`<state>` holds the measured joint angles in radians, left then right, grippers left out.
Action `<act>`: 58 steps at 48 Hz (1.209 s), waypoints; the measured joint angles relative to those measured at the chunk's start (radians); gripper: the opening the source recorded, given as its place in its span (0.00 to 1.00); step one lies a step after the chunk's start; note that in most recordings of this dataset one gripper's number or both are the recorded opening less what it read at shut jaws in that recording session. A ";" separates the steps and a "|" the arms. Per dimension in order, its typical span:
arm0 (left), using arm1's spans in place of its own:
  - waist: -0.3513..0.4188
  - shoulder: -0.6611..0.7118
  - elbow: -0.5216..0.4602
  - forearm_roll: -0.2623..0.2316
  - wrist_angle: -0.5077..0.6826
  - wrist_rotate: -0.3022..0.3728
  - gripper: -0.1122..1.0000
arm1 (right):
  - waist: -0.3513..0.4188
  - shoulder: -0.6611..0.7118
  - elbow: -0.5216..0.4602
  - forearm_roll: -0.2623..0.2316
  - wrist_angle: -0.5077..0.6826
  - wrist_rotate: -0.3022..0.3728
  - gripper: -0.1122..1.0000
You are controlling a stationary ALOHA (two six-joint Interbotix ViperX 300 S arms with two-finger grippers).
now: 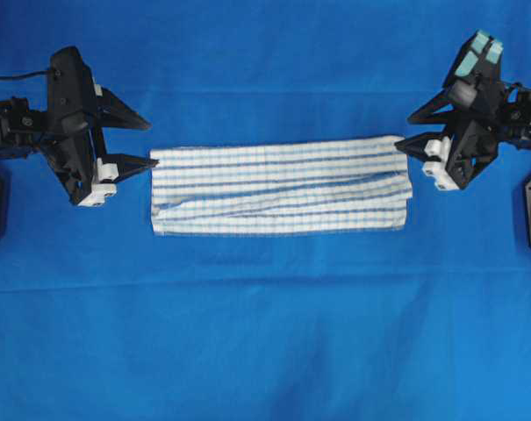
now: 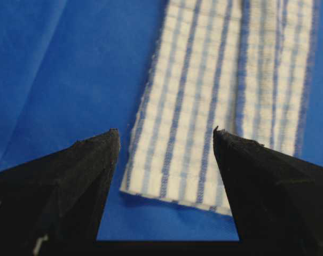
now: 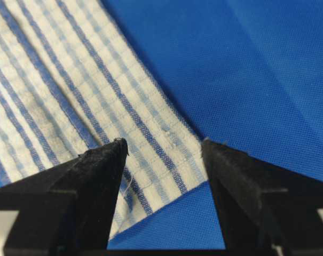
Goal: Fold the blue towel.
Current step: 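Grasp the folded strip's left and right ends with both grippers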
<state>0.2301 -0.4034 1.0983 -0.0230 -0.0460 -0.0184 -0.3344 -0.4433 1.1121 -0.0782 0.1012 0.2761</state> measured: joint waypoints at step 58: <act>0.055 0.331 -0.034 0.000 -0.092 0.000 0.11 | -0.064 0.324 -0.028 -0.021 -0.140 -0.002 0.15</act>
<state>0.2853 -0.0721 1.0646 -0.0230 -0.1381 -0.0184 -0.3988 -0.1197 1.0845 -0.0997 -0.0383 0.2746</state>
